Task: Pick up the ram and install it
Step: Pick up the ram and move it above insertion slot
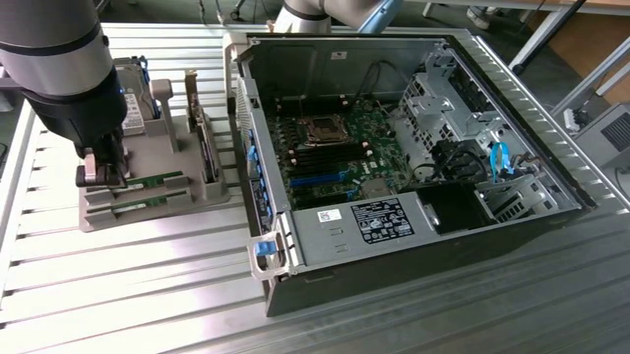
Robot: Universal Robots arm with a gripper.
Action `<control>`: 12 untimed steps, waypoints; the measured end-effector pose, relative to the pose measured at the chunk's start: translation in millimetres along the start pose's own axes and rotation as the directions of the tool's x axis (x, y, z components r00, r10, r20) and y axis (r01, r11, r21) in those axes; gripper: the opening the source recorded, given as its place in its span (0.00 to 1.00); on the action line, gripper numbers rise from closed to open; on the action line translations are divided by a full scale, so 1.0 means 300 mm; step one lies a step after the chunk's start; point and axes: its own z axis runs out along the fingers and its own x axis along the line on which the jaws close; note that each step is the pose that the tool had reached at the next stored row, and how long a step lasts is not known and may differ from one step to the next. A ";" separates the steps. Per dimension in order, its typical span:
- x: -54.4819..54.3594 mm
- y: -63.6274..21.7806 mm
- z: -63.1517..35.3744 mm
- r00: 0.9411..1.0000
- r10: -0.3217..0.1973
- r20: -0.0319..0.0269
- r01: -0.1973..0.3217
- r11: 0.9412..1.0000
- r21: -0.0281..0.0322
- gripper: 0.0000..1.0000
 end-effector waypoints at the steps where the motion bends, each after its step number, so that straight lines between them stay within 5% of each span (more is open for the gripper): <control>1: 0.000 0.000 0.002 1.000 -0.012 -0.001 0.012 1.000 0.000 0.29; 12: 0.004 -0.026 0.044 0.999 -0.041 -0.006 0.041 0.999 -0.003 0.29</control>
